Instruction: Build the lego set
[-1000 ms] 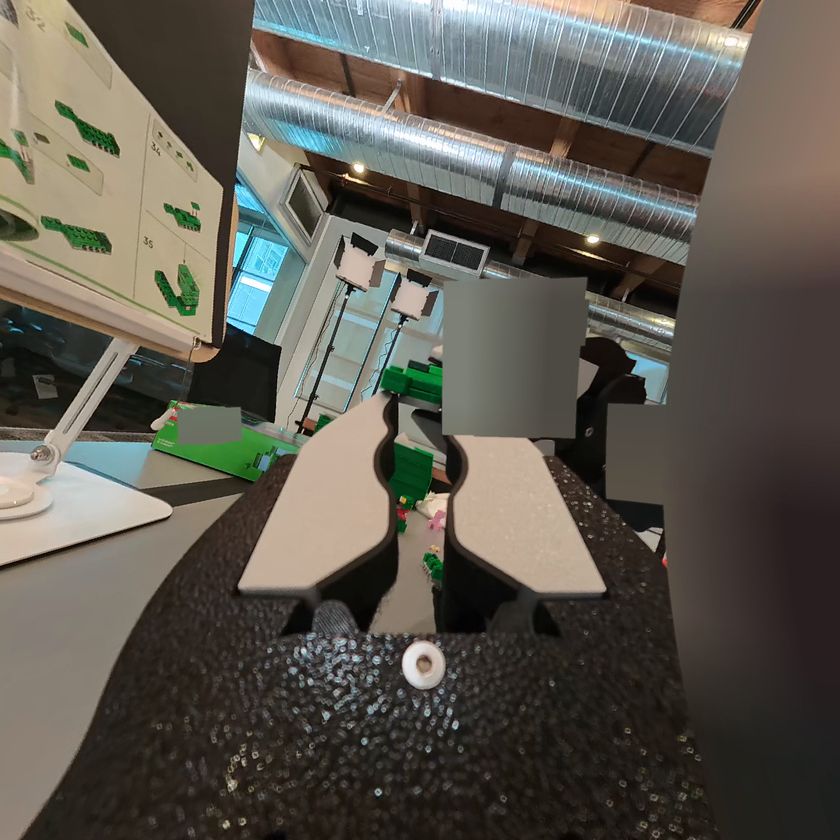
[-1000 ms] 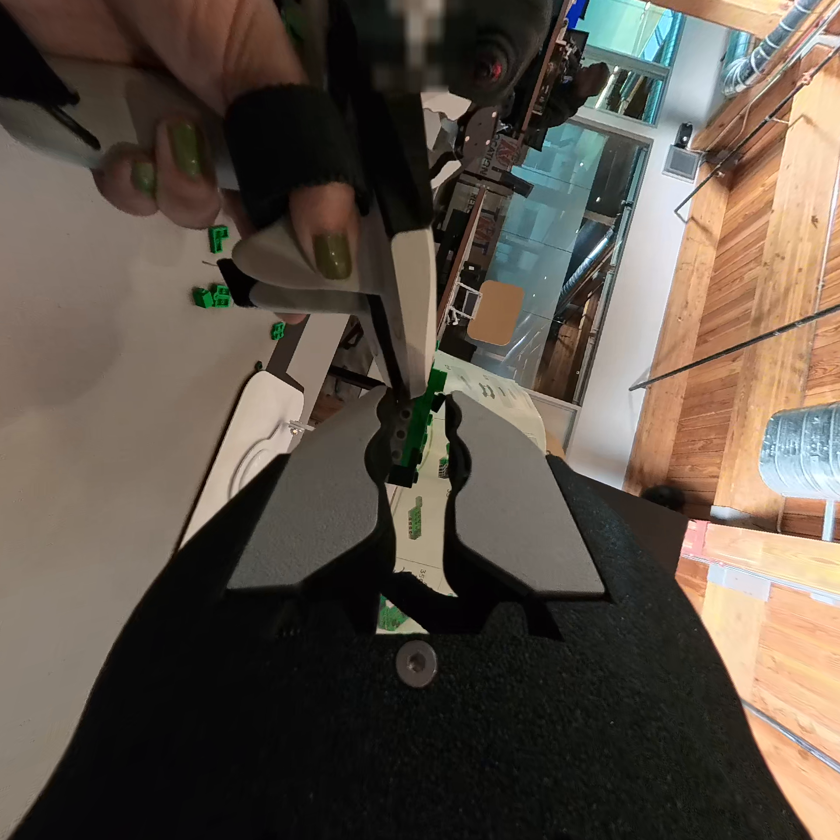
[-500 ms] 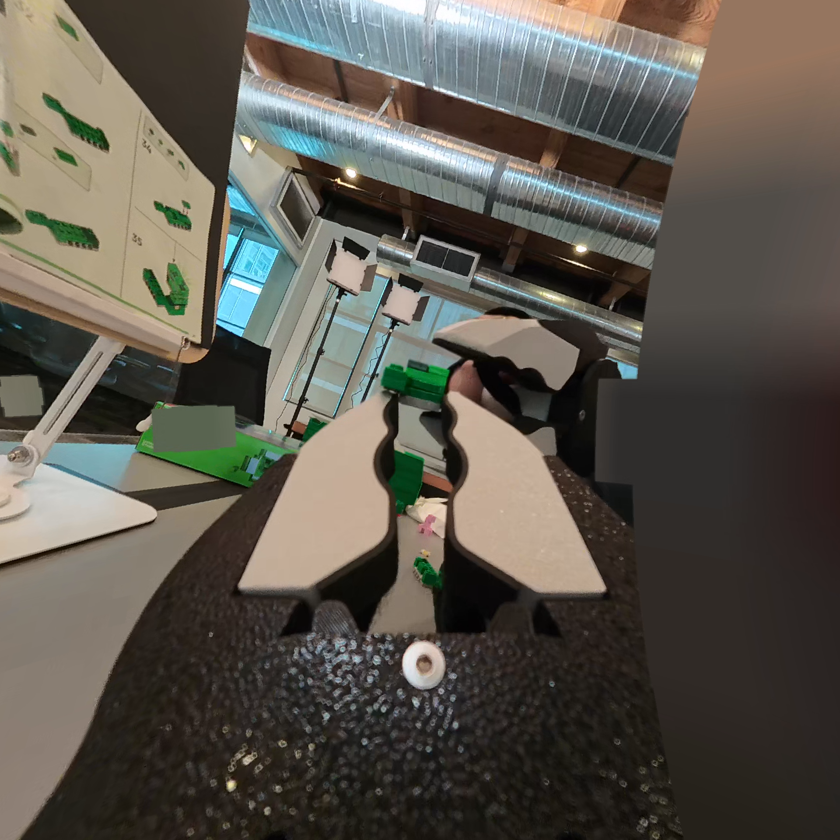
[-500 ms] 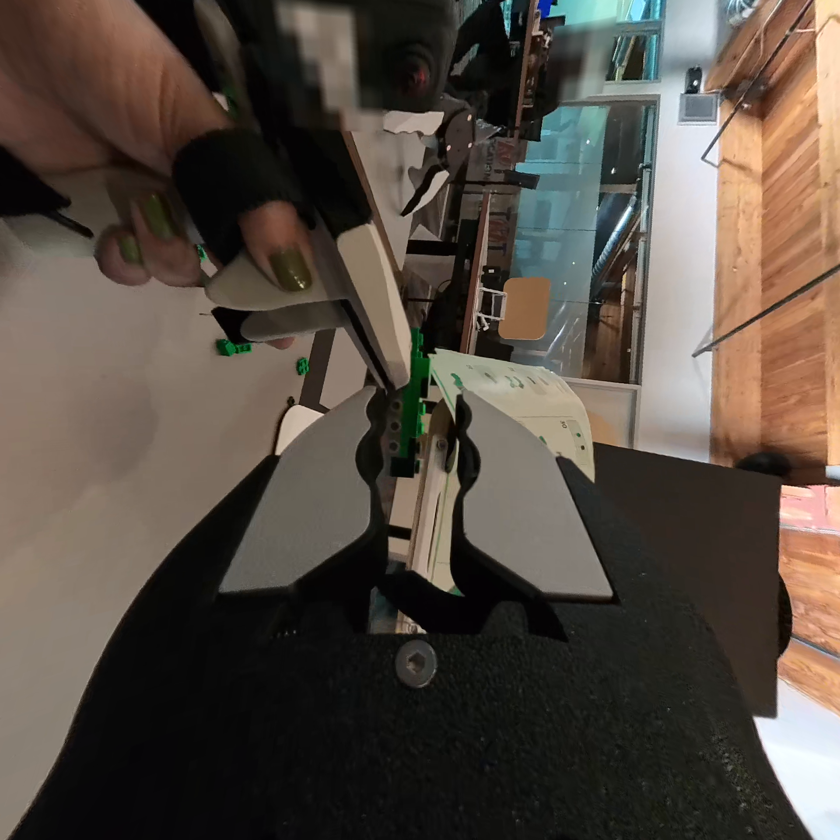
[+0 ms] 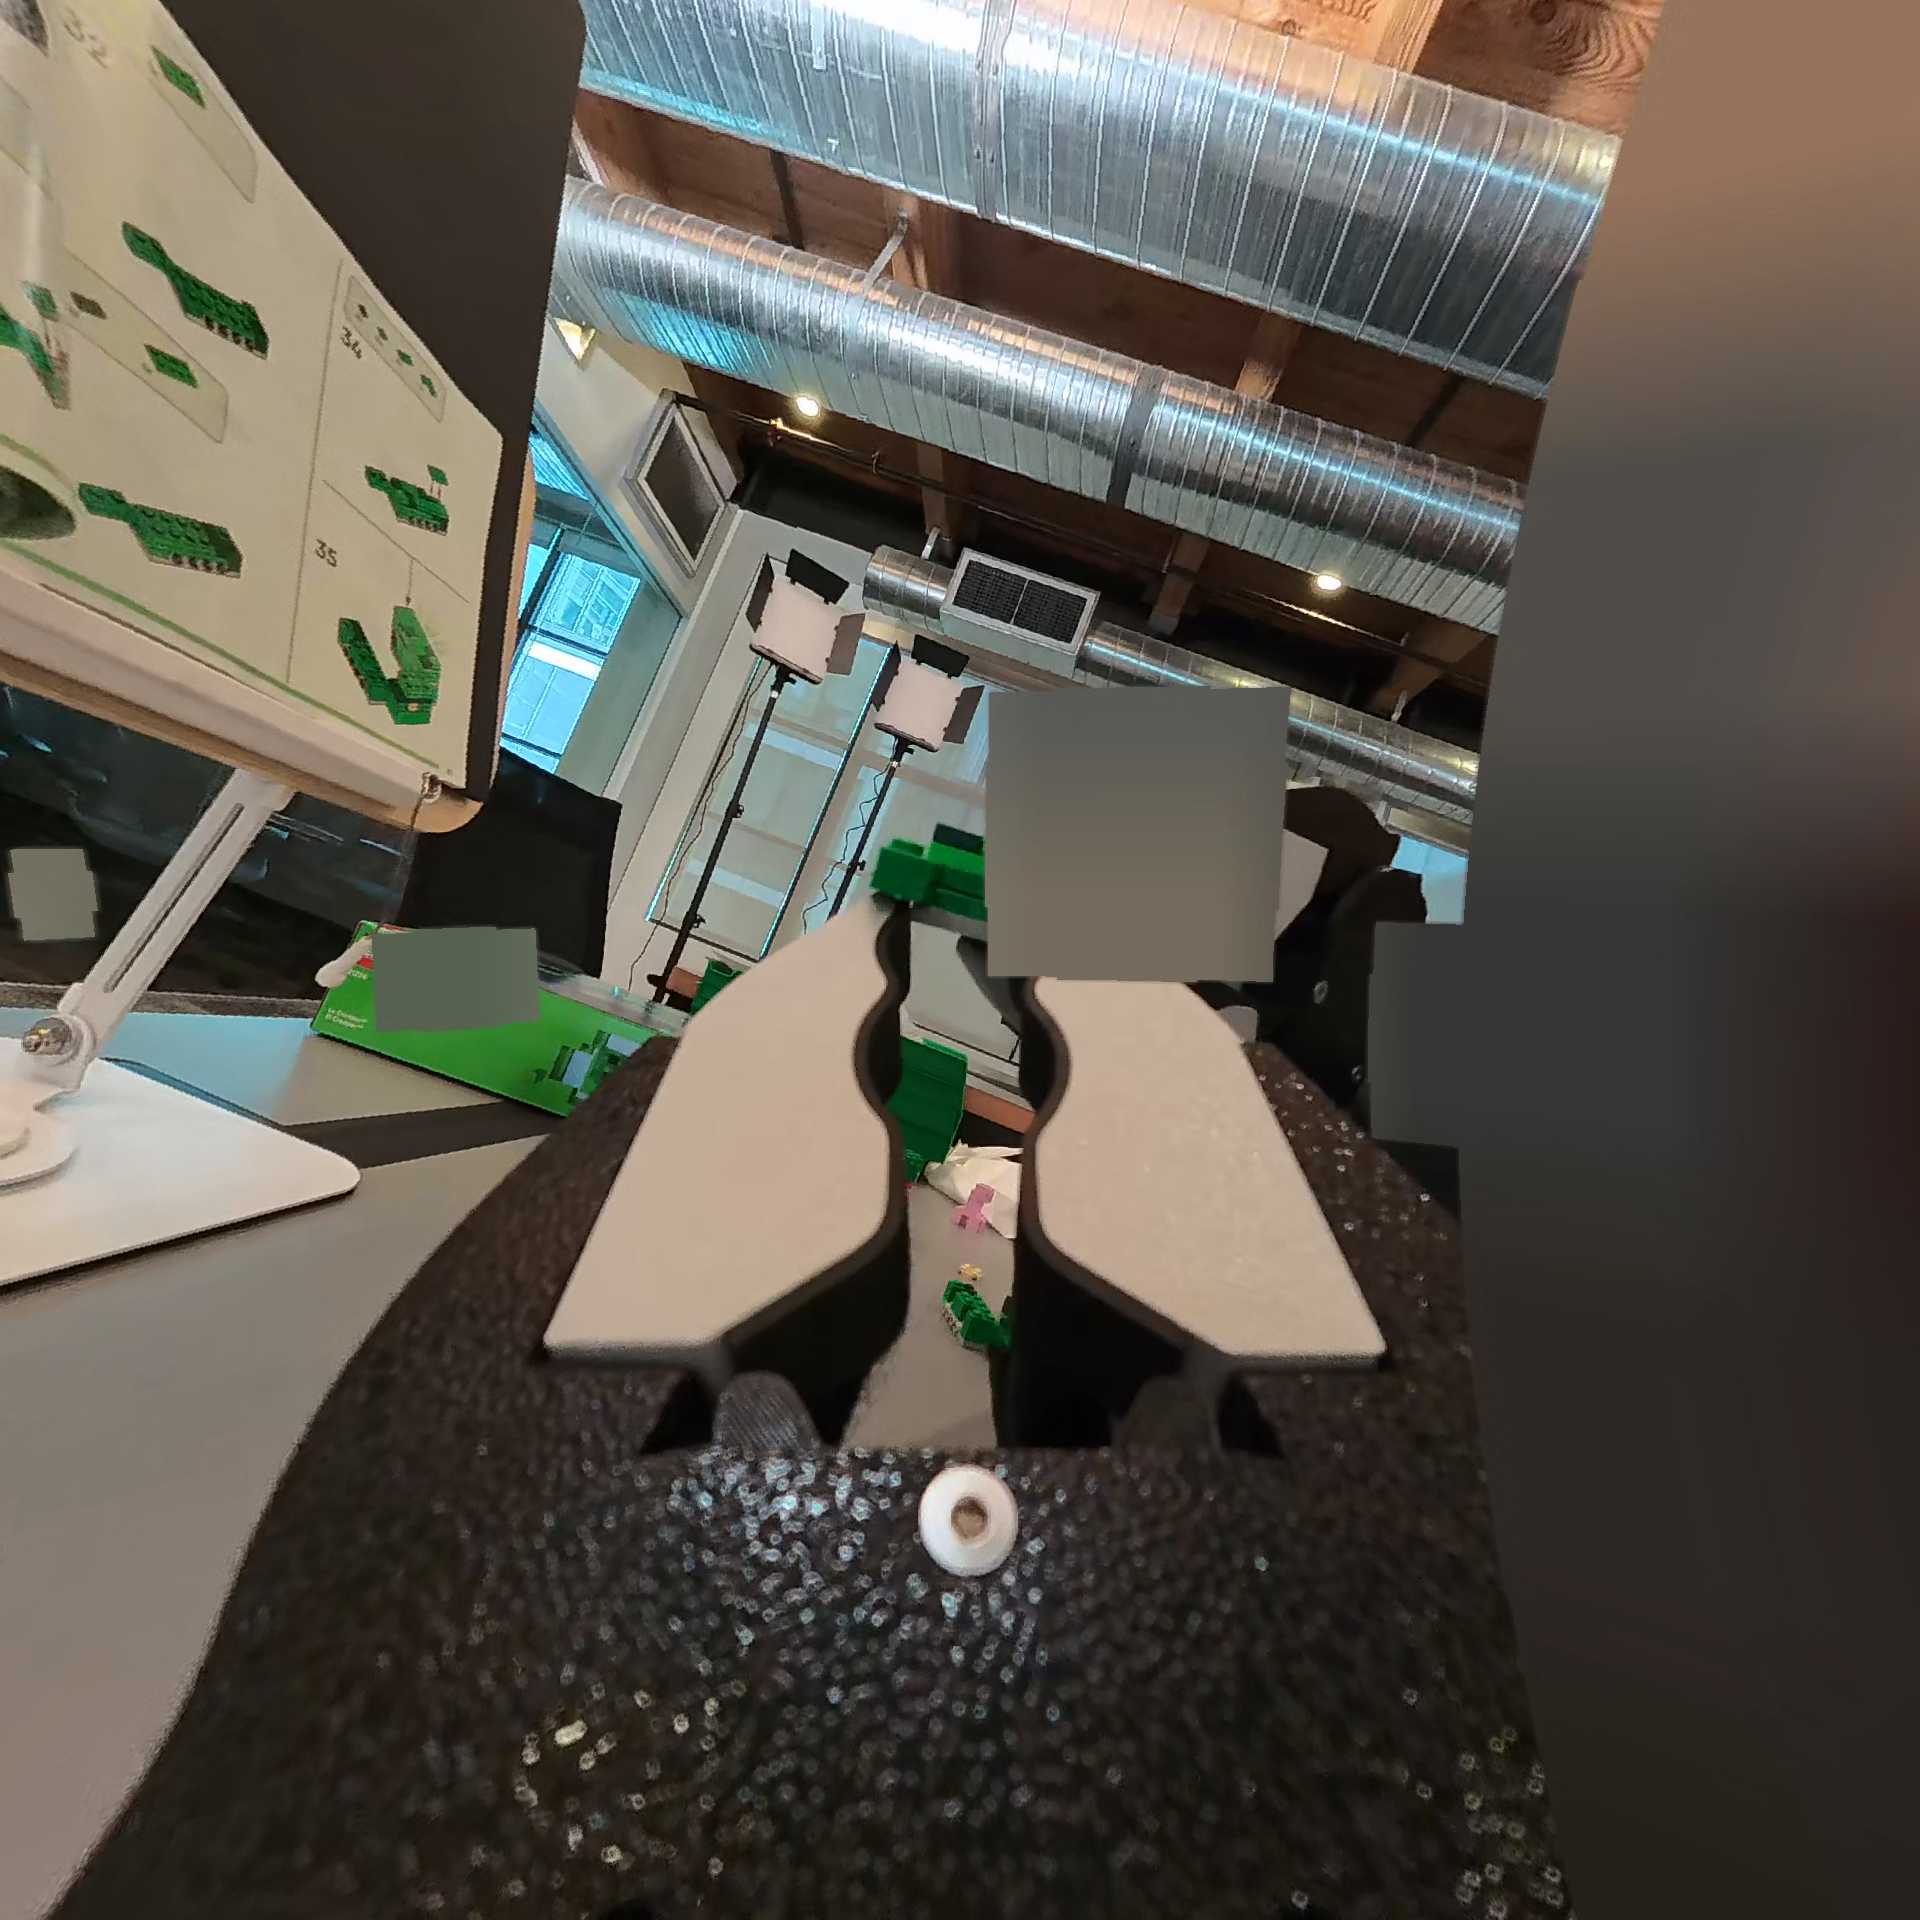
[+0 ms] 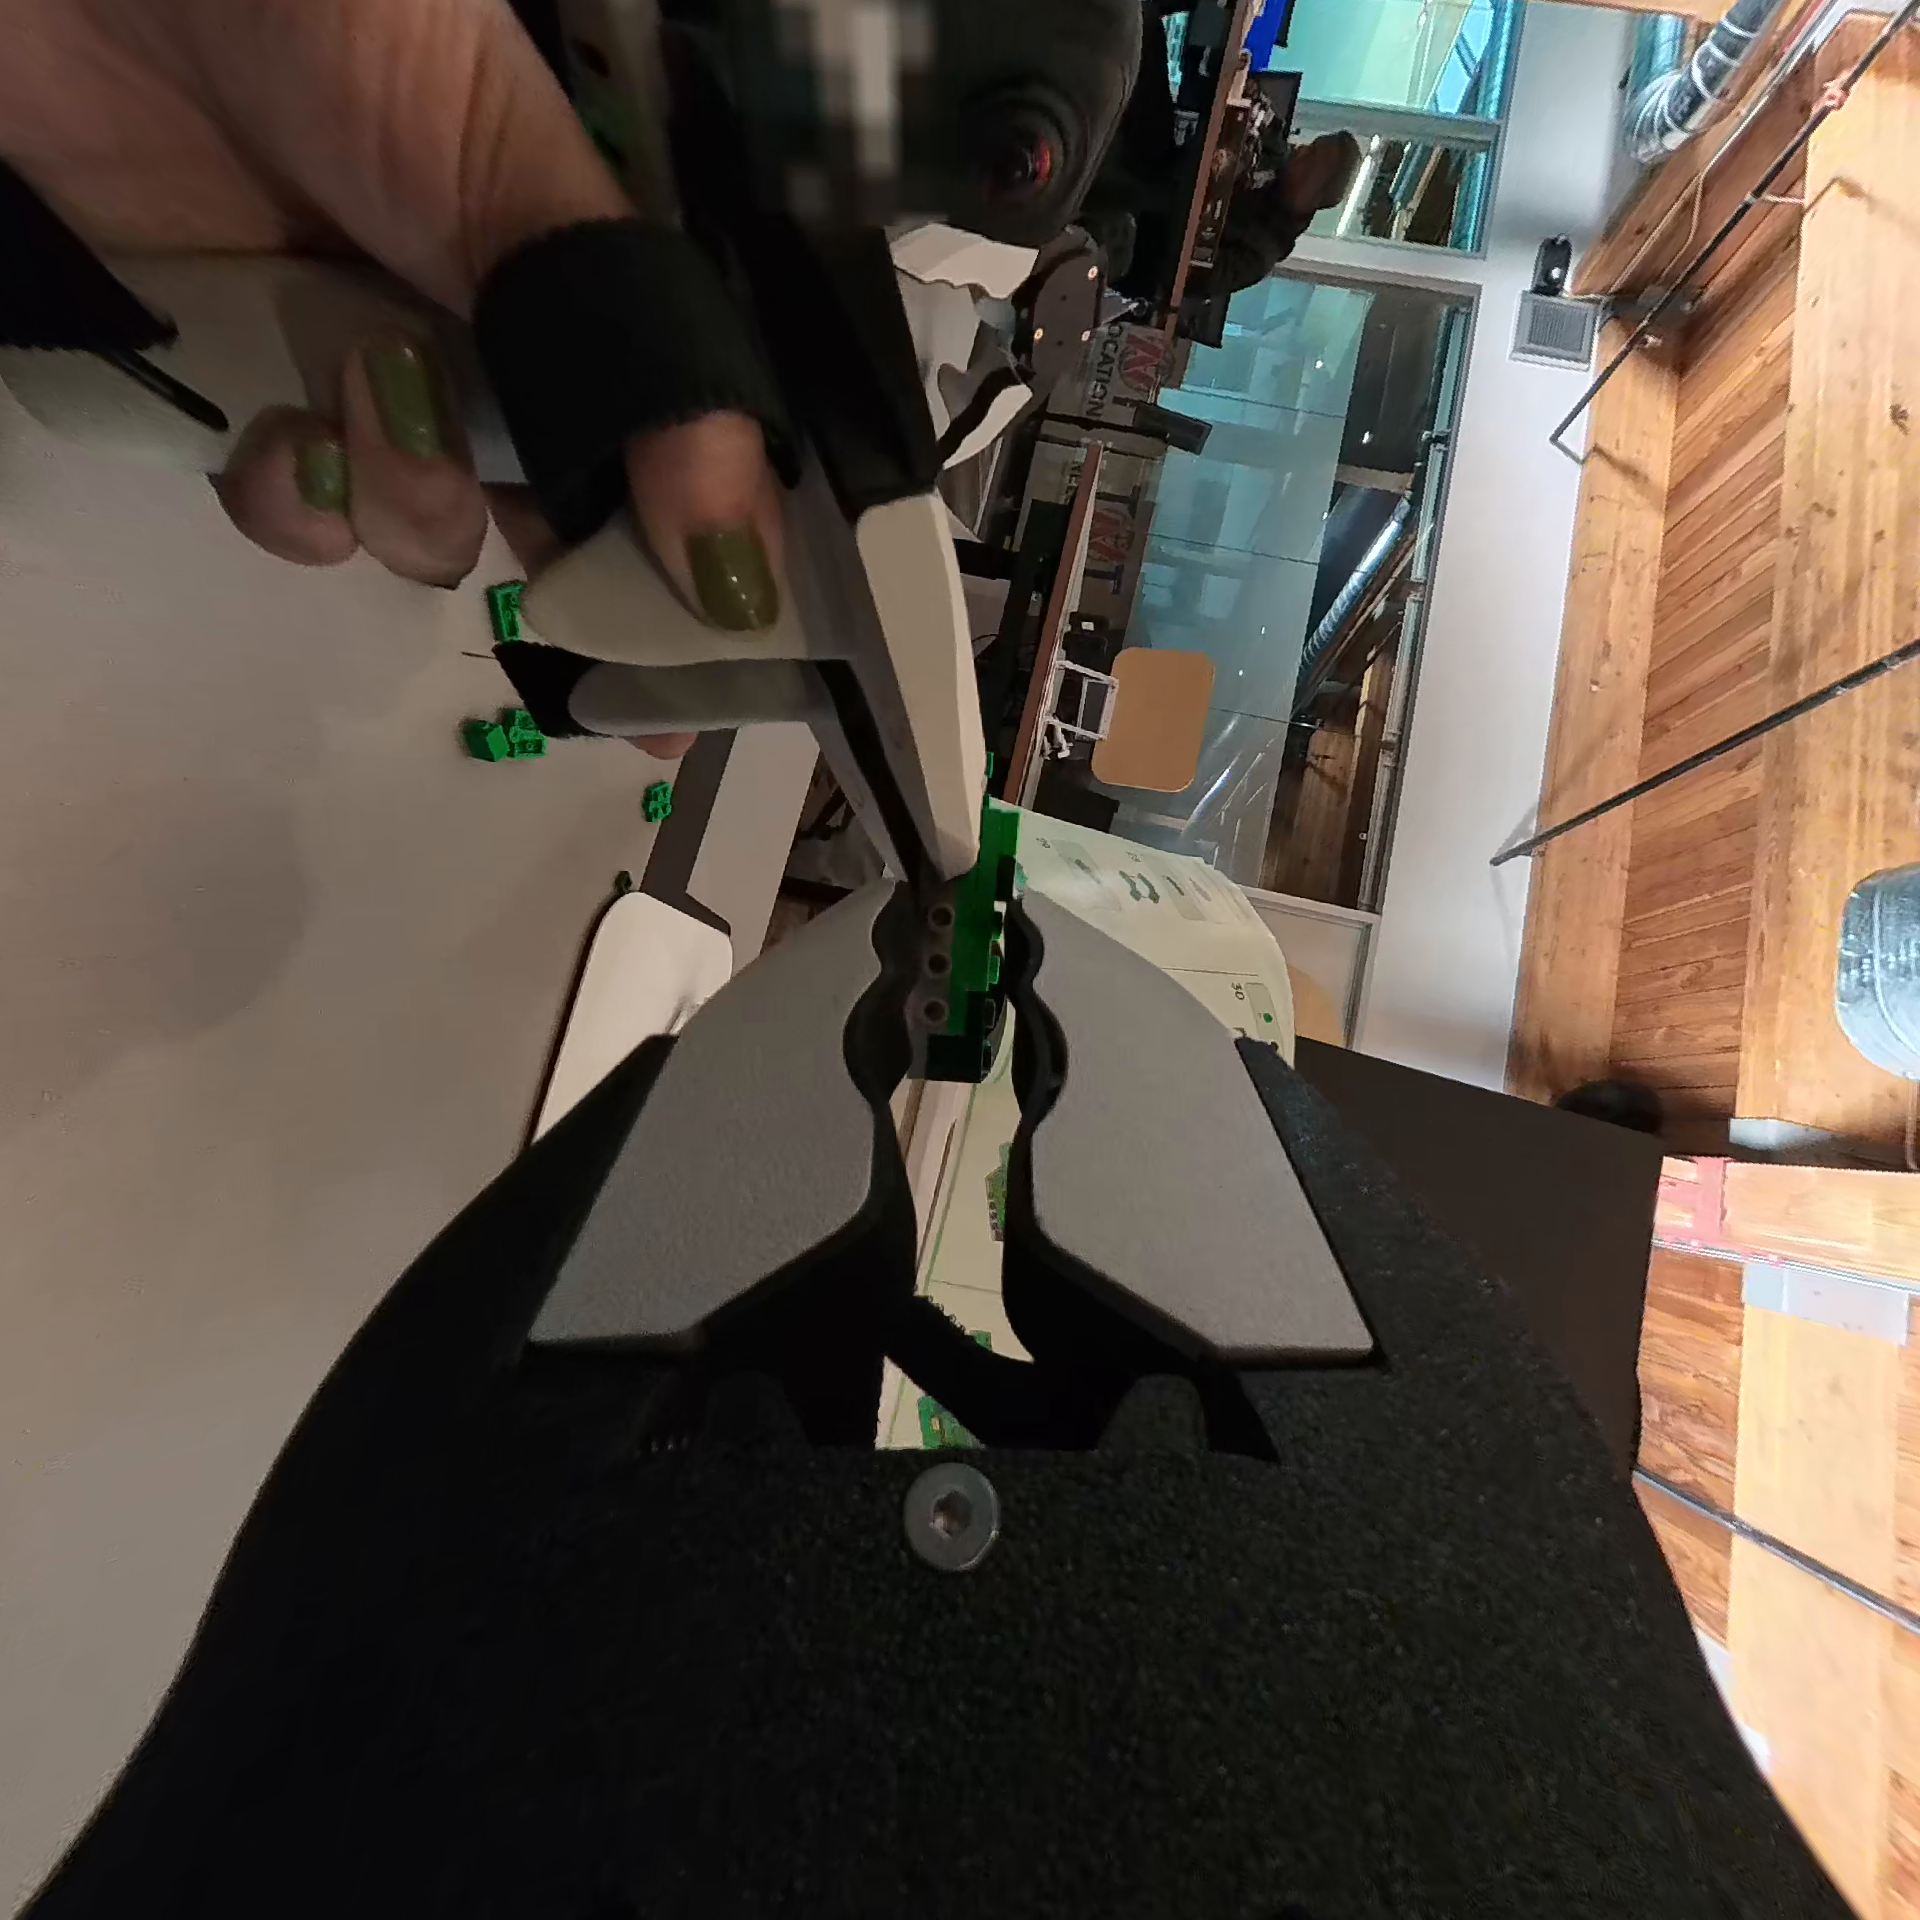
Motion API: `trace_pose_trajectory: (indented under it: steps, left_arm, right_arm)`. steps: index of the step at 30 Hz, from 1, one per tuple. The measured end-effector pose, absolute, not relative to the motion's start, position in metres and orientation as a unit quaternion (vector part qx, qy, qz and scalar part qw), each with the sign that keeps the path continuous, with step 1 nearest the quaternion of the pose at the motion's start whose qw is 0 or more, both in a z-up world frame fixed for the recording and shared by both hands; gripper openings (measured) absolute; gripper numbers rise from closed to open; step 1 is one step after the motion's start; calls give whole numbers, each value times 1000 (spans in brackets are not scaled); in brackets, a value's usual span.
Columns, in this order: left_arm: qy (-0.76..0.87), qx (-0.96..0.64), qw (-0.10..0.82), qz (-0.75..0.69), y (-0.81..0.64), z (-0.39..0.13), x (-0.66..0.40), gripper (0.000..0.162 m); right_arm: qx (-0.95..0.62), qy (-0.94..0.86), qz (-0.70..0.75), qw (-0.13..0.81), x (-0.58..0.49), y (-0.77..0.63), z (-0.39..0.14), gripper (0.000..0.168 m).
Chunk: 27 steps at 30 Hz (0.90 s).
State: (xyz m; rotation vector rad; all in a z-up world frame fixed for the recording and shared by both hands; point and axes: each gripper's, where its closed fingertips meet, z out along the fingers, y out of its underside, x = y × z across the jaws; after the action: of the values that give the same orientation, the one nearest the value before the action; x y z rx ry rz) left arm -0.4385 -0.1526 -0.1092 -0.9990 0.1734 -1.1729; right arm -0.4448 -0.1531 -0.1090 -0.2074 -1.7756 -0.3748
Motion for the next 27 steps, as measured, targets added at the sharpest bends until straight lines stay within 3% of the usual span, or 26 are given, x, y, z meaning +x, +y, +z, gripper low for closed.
trace_pose_trajectory:
  steps: [4,8,16,27]
  left_arm:
    - [89,-450,718,-524,-155,-107,-438,17]
    - [103,-449,723,-514,-157,-106,-437,17]
    - [88,-424,754,-494,-163,-100,-455,17]
    - [82,-446,768,-452,-161,-108,-467,17]
  right_arm:
    - [-112,-762,-130,625,-444,-156,-107,16]
    - [-180,-736,-91,646,-436,-148,-98,31]
    - [-348,-578,95,732,-402,-128,-101,21]
    - [-500,-477,283,666,-382,-97,-170,20]
